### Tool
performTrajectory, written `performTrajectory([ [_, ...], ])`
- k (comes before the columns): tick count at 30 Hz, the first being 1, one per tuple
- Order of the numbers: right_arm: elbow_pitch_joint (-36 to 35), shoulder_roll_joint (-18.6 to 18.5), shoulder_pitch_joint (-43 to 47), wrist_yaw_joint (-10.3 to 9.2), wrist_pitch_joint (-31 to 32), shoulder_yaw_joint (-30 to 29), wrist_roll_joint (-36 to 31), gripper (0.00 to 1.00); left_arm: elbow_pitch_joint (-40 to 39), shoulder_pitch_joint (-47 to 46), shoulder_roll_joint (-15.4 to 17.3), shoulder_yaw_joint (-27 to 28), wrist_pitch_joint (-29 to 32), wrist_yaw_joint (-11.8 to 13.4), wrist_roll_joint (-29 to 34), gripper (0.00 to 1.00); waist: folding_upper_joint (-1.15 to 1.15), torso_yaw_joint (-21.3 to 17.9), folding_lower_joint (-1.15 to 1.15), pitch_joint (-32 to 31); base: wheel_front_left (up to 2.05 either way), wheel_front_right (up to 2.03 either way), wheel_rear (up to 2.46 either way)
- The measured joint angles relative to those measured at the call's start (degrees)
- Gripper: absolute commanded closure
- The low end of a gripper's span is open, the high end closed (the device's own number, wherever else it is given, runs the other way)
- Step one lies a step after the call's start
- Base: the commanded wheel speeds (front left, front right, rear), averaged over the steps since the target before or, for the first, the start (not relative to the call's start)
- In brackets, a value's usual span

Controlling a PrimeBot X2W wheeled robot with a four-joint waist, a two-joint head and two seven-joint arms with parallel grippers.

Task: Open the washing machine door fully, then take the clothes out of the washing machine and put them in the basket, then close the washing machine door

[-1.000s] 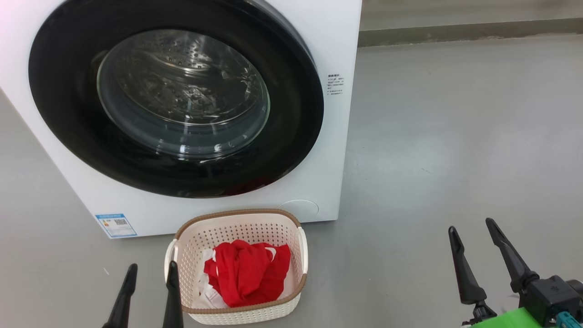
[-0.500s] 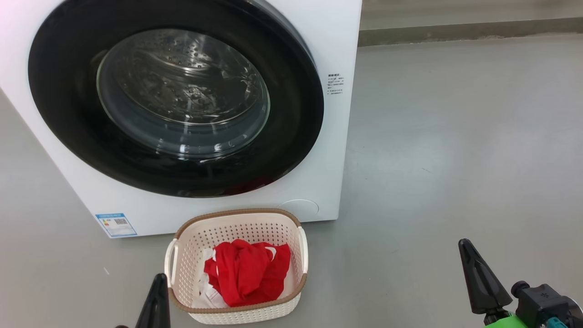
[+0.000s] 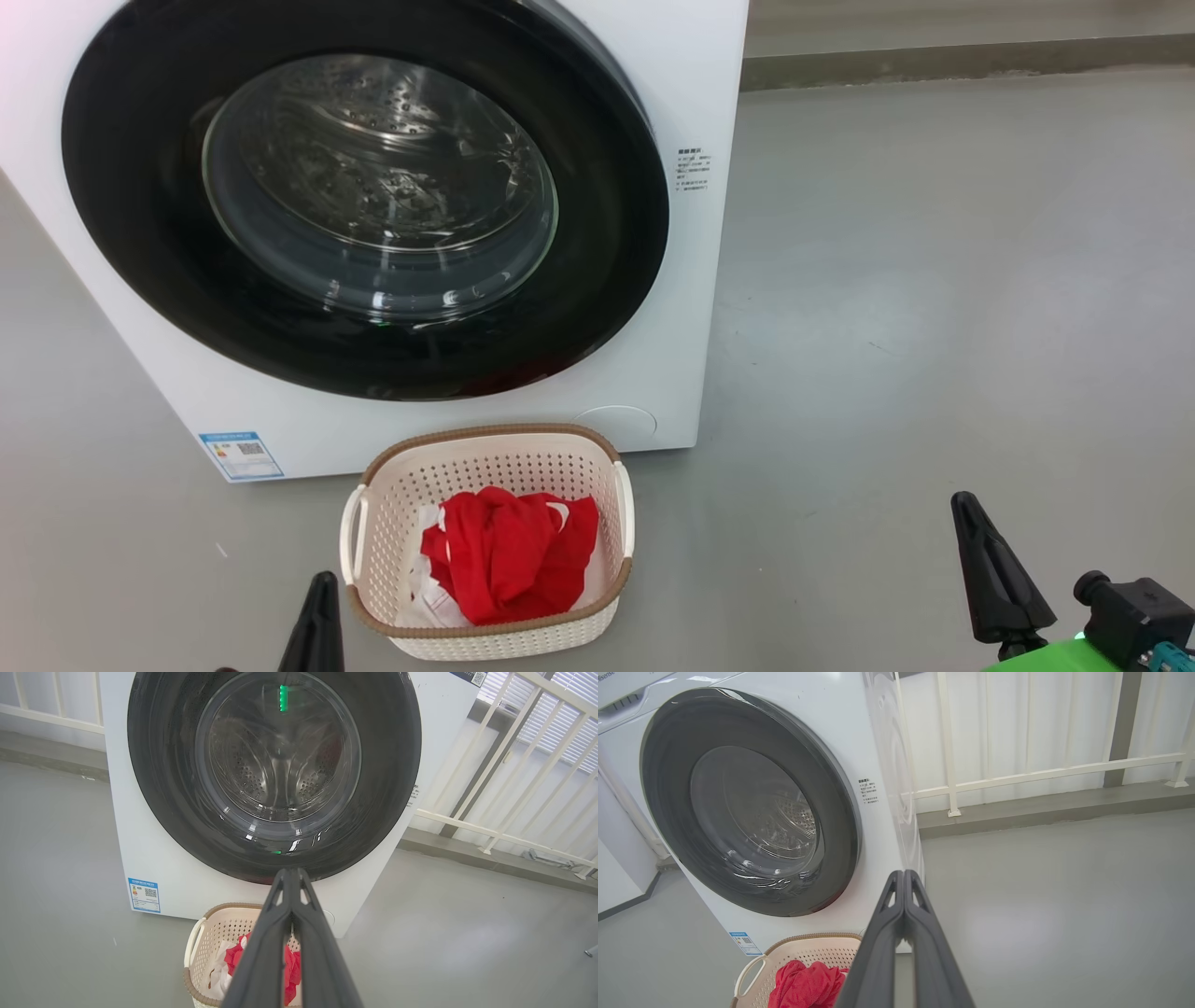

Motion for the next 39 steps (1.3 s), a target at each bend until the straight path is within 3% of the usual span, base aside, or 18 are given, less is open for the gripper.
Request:
performTrajectory([
  [39, 3.0, -1.7, -2.9, -0.01, 4.99, 0.26, 27.74, 1.0, 3.97, -2.94, 0.42, 1.59, 5.47, -3.46, -25.83, 1.0, 0.0, 1.0, 0.0, 0.68, 0.0, 0.0, 0.0],
])
